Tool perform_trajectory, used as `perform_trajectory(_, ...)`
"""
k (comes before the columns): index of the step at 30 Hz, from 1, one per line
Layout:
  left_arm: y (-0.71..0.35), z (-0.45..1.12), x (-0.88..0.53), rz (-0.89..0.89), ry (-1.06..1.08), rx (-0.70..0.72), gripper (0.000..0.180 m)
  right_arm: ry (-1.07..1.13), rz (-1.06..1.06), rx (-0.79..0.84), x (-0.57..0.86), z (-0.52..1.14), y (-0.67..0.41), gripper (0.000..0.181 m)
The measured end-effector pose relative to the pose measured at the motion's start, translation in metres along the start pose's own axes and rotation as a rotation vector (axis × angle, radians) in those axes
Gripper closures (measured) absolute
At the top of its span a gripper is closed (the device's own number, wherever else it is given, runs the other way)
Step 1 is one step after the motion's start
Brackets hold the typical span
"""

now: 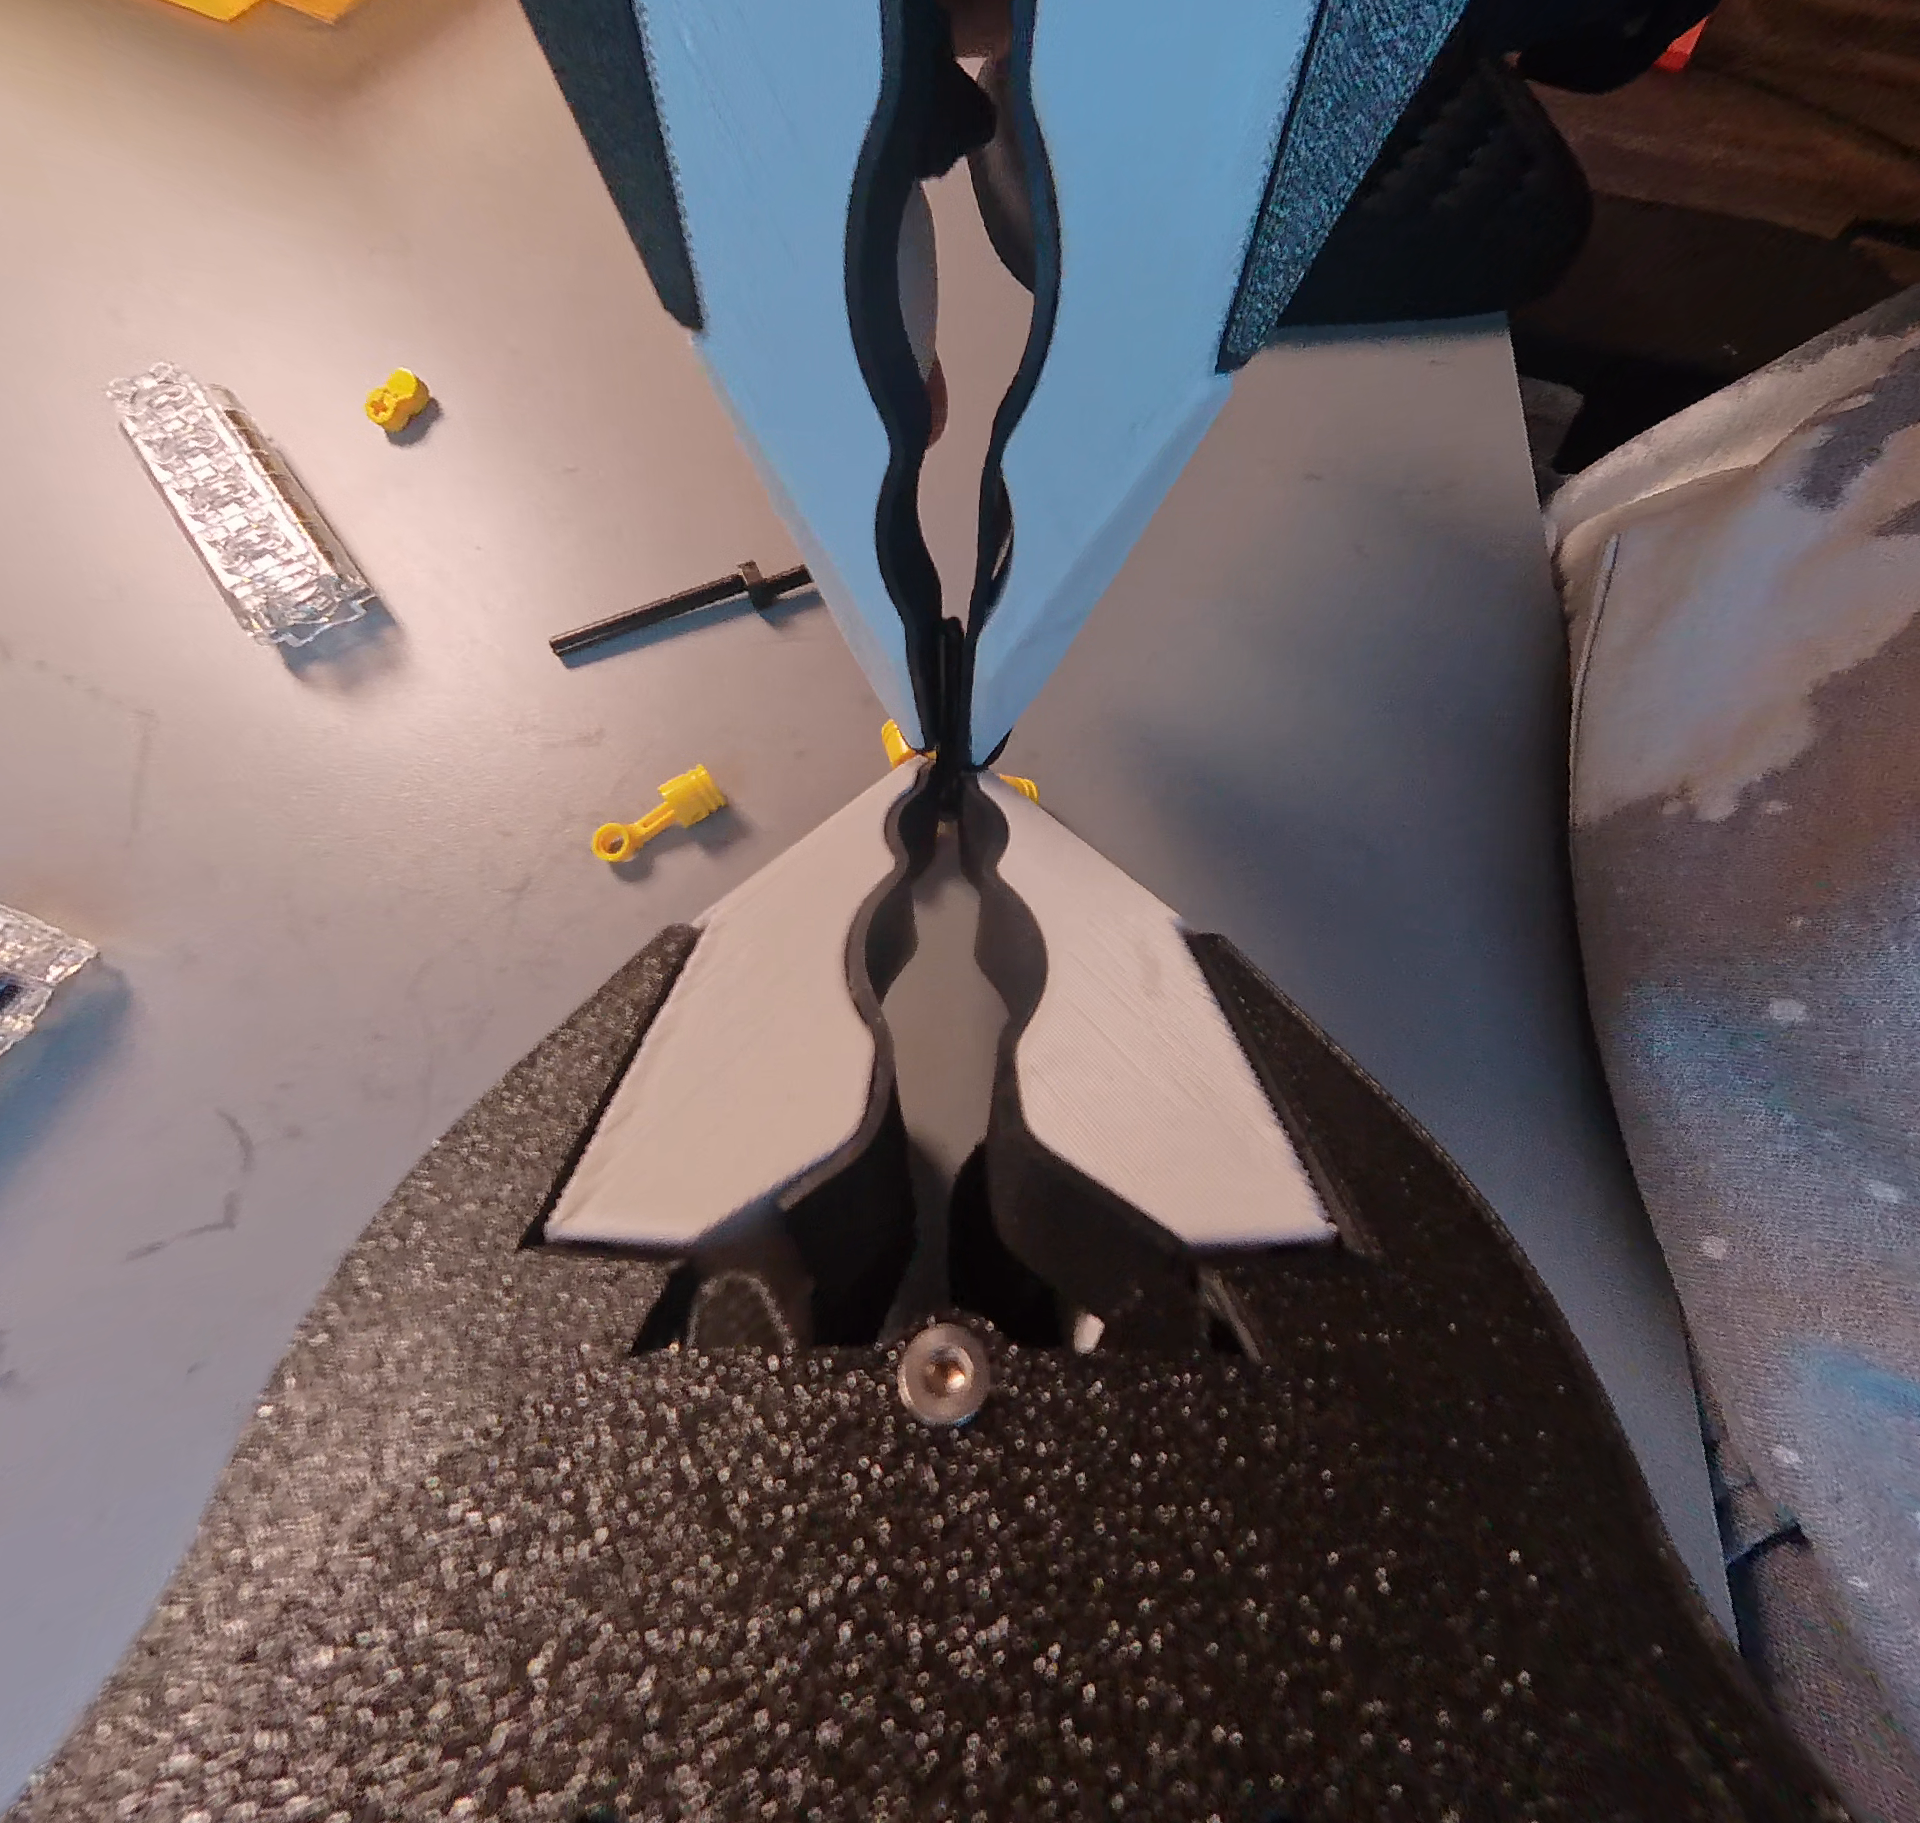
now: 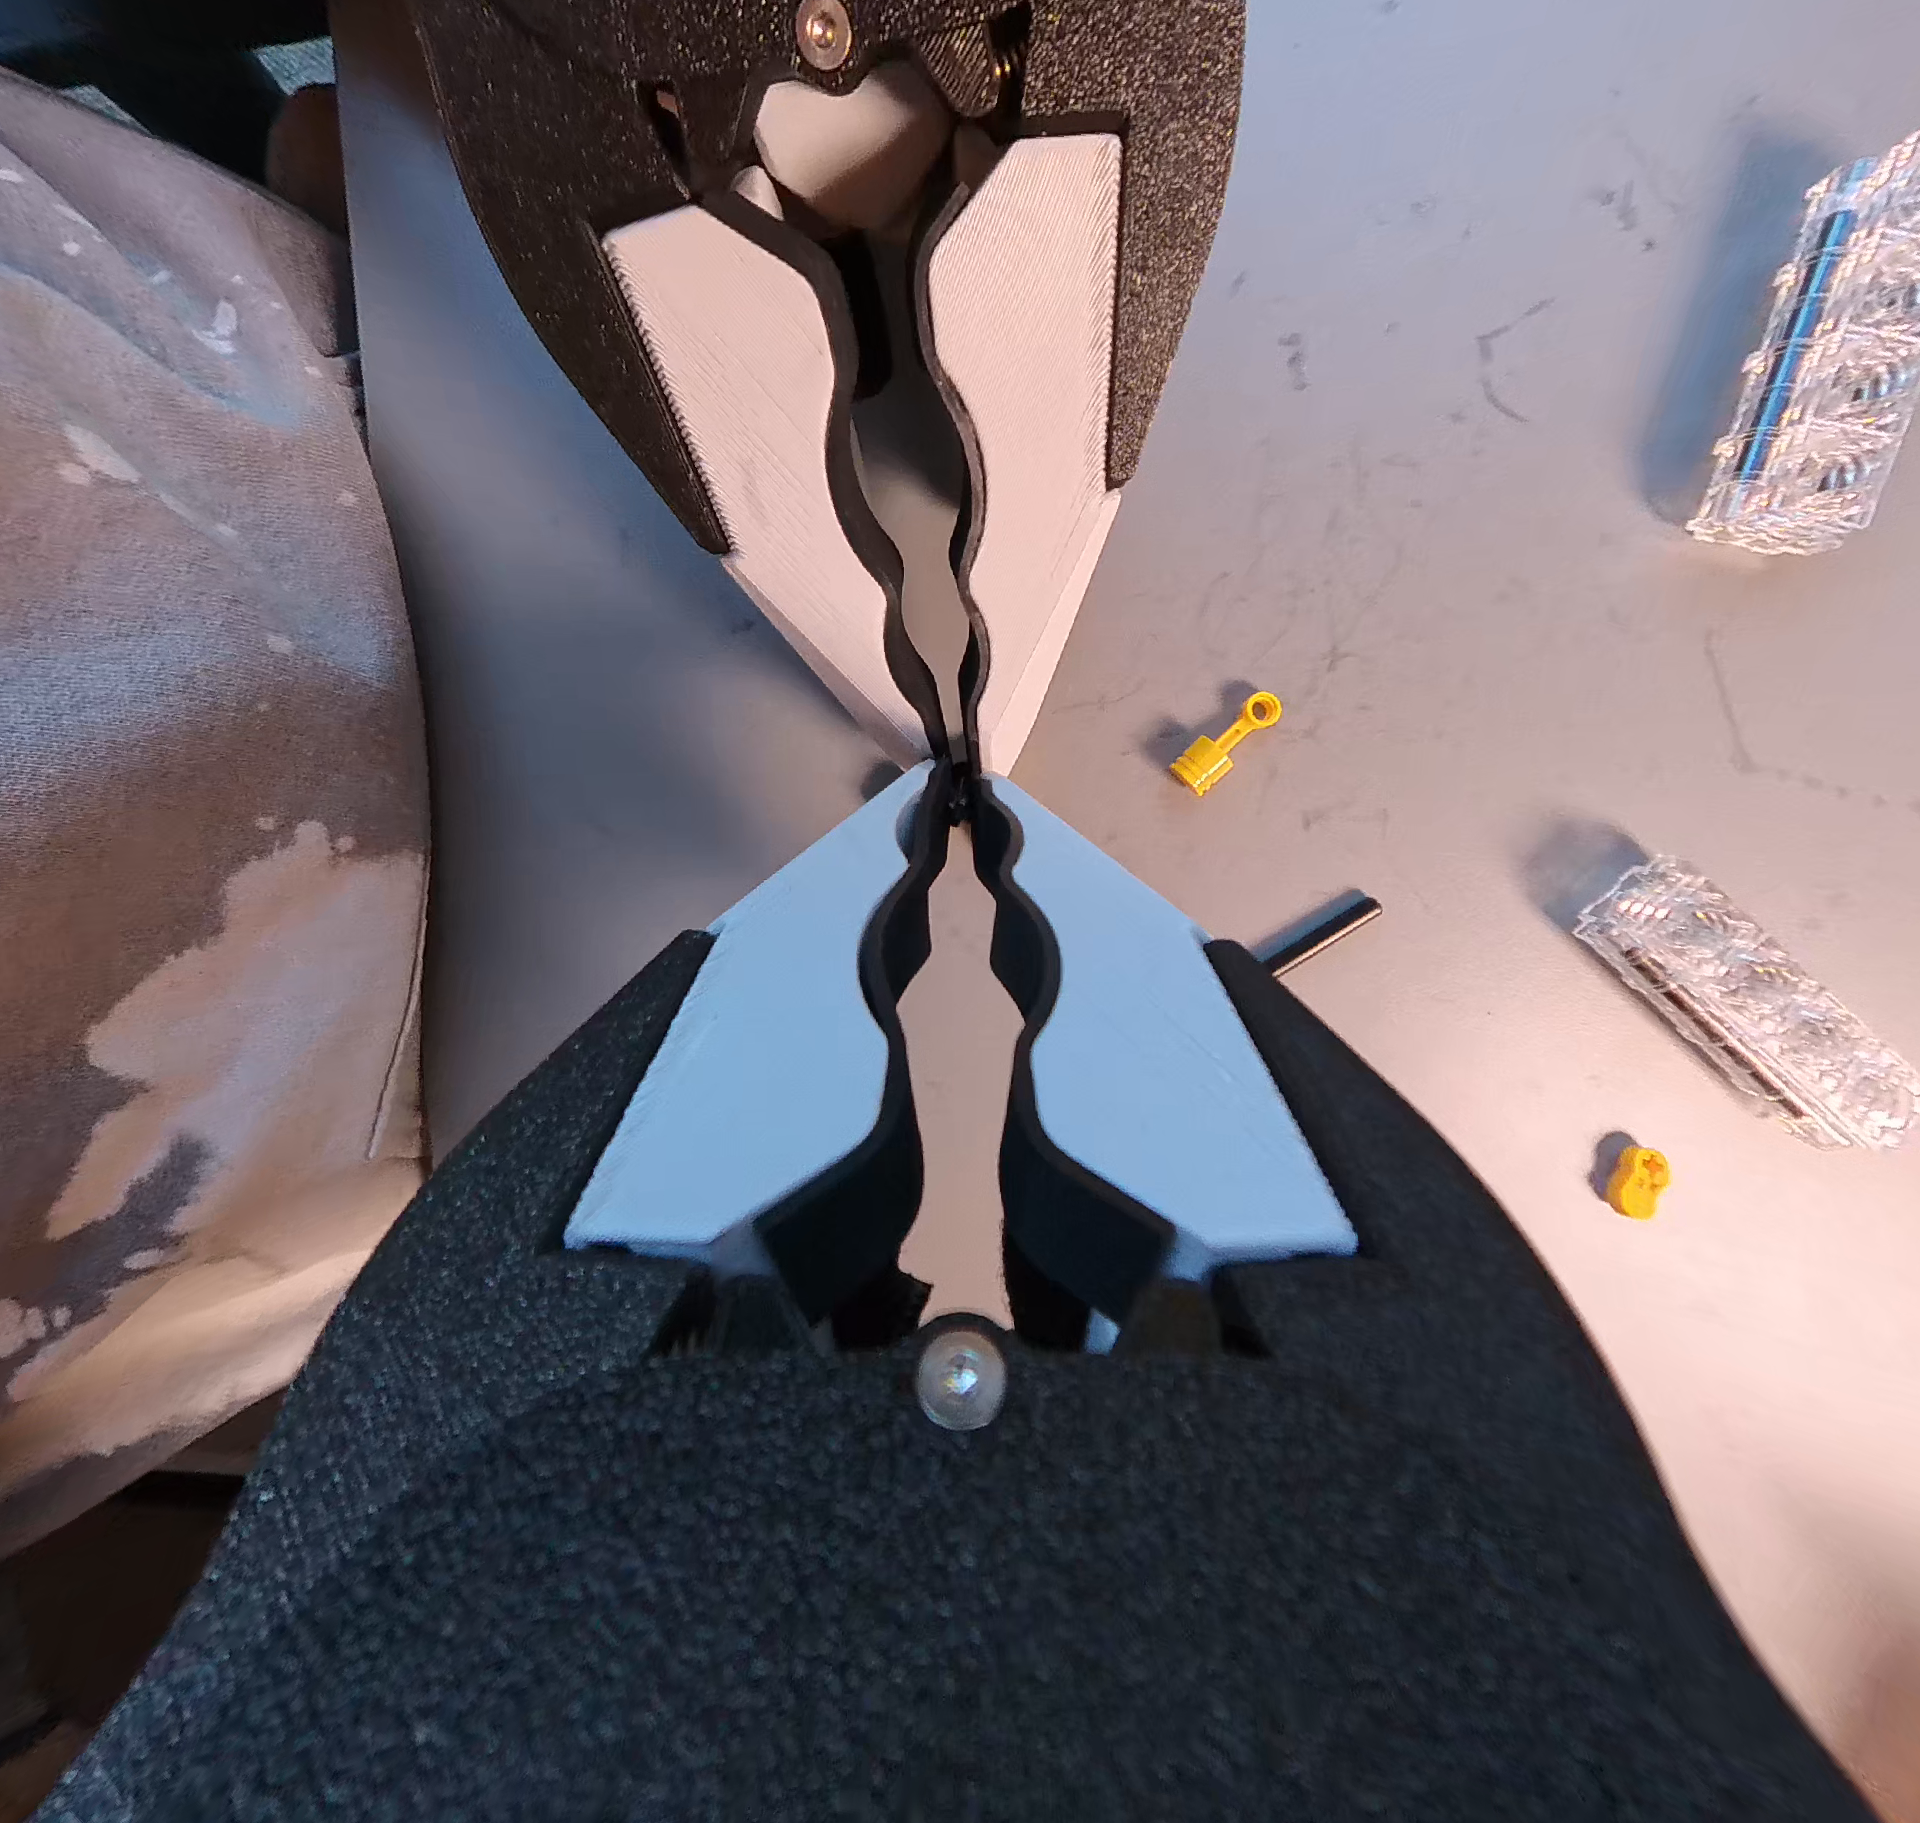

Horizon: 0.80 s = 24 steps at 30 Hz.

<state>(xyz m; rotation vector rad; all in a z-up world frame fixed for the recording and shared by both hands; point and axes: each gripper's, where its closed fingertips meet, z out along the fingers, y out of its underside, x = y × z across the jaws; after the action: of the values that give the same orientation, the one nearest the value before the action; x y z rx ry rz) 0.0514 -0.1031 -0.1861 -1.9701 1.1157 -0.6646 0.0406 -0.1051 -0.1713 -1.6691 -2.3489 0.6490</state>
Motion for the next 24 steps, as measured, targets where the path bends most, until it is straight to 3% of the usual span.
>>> perform_trajectory(1,0.0,0.0,0.0,-0.006,0.005,0.0,0.179,0.0,-0.001,-0.006,0.0,0.0,0.0,0.179)
perform_trajectory(5,-0.001,0.0,-0.001,-0.015,0.008,0.001,0.178,-0.005,0.003,-0.008,0.001,0.0,0.001,0.179)
perform_trajectory(8,-0.005,-0.005,-0.003,-0.029,-0.009,0.009,0.171,-0.01,0.008,0.086,0.0,-0.003,-0.001,0.178)
perform_trajectory(9,-0.01,-0.011,-0.005,-0.042,-0.016,0.032,0.159,-0.02,-0.001,0.144,-0.003,-0.006,-0.003,0.178)
perform_trajectory(13,-0.029,-0.051,-0.015,-0.087,-0.04,0.16,0.159,0.026,-0.056,0.376,-0.012,-0.029,-0.01,0.177)
perform_trajectory(20,-0.05,-0.069,-0.003,-0.186,0.11,0.337,0.163,0.145,-0.086,0.791,-0.017,-0.076,-0.033,0.177)
perform_trajectory(24,-0.069,-0.072,0.0,-0.169,0.092,0.424,0.167,0.332,-0.225,0.877,-0.019,-0.098,-0.045,0.177)
